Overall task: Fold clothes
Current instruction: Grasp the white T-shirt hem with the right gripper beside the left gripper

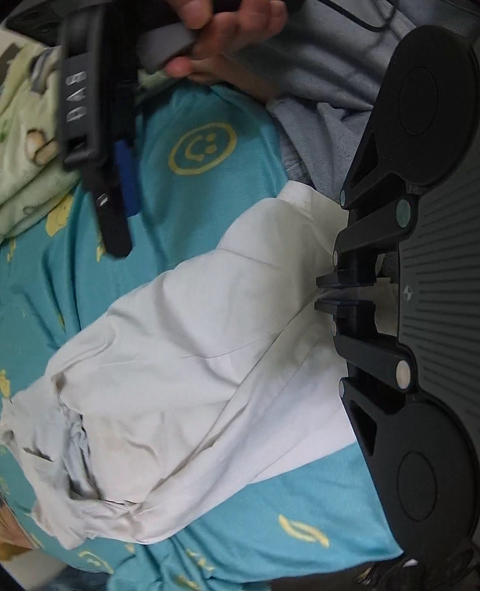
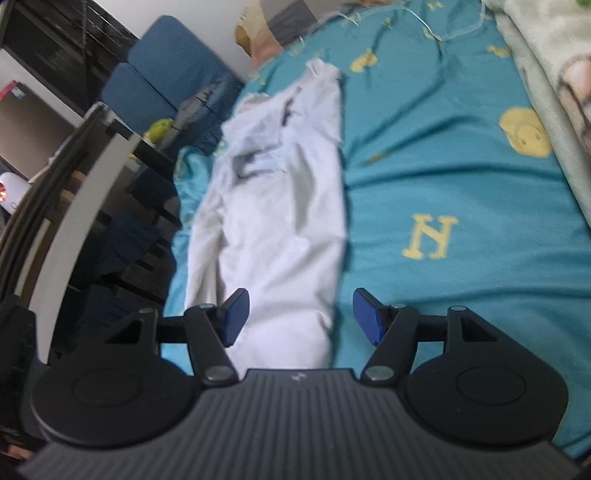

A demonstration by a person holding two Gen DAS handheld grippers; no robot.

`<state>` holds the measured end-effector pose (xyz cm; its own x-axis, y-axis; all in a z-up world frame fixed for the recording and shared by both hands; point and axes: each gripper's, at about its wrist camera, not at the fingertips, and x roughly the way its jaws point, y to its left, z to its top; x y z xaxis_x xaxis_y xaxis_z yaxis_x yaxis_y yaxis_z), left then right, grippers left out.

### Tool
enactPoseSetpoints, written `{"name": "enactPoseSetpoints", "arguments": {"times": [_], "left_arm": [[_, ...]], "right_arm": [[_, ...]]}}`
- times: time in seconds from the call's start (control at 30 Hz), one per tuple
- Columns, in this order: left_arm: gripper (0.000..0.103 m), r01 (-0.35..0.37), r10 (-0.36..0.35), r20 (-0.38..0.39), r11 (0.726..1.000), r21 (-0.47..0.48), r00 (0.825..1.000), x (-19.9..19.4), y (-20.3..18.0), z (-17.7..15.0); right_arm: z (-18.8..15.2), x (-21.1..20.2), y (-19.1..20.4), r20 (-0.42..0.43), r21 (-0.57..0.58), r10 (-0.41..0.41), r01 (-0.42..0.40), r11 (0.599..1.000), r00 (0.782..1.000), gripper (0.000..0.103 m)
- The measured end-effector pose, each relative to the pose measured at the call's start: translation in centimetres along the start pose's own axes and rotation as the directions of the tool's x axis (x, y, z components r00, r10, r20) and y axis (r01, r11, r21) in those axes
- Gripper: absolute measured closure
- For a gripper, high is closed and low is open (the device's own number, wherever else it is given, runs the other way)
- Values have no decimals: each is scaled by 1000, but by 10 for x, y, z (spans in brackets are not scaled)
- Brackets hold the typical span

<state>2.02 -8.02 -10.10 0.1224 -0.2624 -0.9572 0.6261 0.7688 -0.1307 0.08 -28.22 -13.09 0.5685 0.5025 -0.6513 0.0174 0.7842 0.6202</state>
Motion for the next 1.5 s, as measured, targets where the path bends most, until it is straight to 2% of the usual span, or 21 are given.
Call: {"name": "enactPoseSetpoints", "arguments": {"times": [0.03, 0.07, 0.13, 0.23, 0.27, 0.4, 0.43, 0.57, 0.67, 0.73, 0.83, 0.9, 1.0, 1.03, 1.07, 1.1, 1.13, 1.17, 1.27, 1.37, 1.5], "left_arm": [[80, 35, -34, 30, 998, -56, 999, -6, 11, -2], [58, 72, -65, 63, 991, -111, 996, -11, 22, -4], [37, 134, -105, 143, 969, -209, 984, -24, 44, -9], [34, 161, -81, 227, 919, -360, 971, -31, 82, -20], [34, 147, -59, 225, 904, -401, 973, -29, 92, -23], [30, 132, -40, 186, 848, -513, 982, -13, 121, -25], [24, 113, -32, 164, 851, -513, 986, -7, 123, -21], [23, 14, 7, 41, 871, -491, 999, 11, 116, -16], [20, -1, -5, -11, 871, -492, 1000, 18, 115, -20], [20, 23, -47, -36, 869, -495, 998, 19, 115, -23], [22, 89, -131, -52, 868, -489, 990, 20, 112, -29], [28, 106, -156, -70, 880, -464, 985, 21, 107, -31], [47, 110, -160, -87, 904, -412, 983, 21, 99, -31], [65, 105, -152, -90, 913, -395, 984, 20, 96, -31], [85, 100, -144, -90, 920, -379, 985, 18, 94, -32], [92, 98, -136, -79, 925, -368, 988, 14, 93, -32], [94, 100, -131, -64, 929, -357, 989, 9, 93, -32], [95, 126, -146, -31, 929, -348, 989, 1, 93, -33], [97, 180, -162, 80, 919, -352, 984, -36, 97, -34], [97, 228, -166, 199, 909, -349, 966, -80, 96, -37], [97, 263, -152, 330, 908, -326, 932, -137, 77, -41]], "right_arm": [[-1, 1, -4, -14, 6, -4, 4, 1000, 1000, 37], [-2, 3, -8, -27, 13, -8, 8, 1000, 1000, 37], [-6, 11, -7, -66, 17, -6, 8, 1000, 998, 38], [-14, 23, -2, -123, -2, 1, -2, 1000, 992, 38], [-17, 27, 0, -144, -12, 6, -8, 1000, 990, 38], [-30, 42, 5, -229, -33, 0, -7, 999, 973, 38], [-32, 45, 5, -242, -28, -3, -4, 1000, 970, 38], [-37, 51, 6, -256, -42, -16, 5, 999, 966, 38], [-38, 50, 5, -271, -24, 6, -13, 1000, 963, 38], [-42, 50, 6, -300, -6, 36, -40, 999, 953, 38], [-51, 51, 11, -348, 24, 81, -77, 997, 934, 38], [-57, 51, 16, -357, 11, 71, -72, 997, 931, 38], [-64, 51, 24, -345, -32, 50, -65, 997, 937, 42], [-65, 51, 28, -345, -51, 35, -56, 997, 938, 57], [-66, 51, 31, -346, -73, 17, -45, 996, 938, 66], [-67, 50, 33, -340, -91, 0, -33, 995, 940, 84], [-65, 47, 34, -327, -96, -7, -26, 995, 945, 90], [-63, 44, 36, -314, -100, -14, -19, 995, 949, 91], [-54, 18, 37, -237, -69, 35, -53, 996, 971, 93], [-43, -16, 36, -153, -36, 84, -90, 995, 985, 93], [-31, -65, 46, -55, -55, 122, -125, 991, 991, 94]]}}
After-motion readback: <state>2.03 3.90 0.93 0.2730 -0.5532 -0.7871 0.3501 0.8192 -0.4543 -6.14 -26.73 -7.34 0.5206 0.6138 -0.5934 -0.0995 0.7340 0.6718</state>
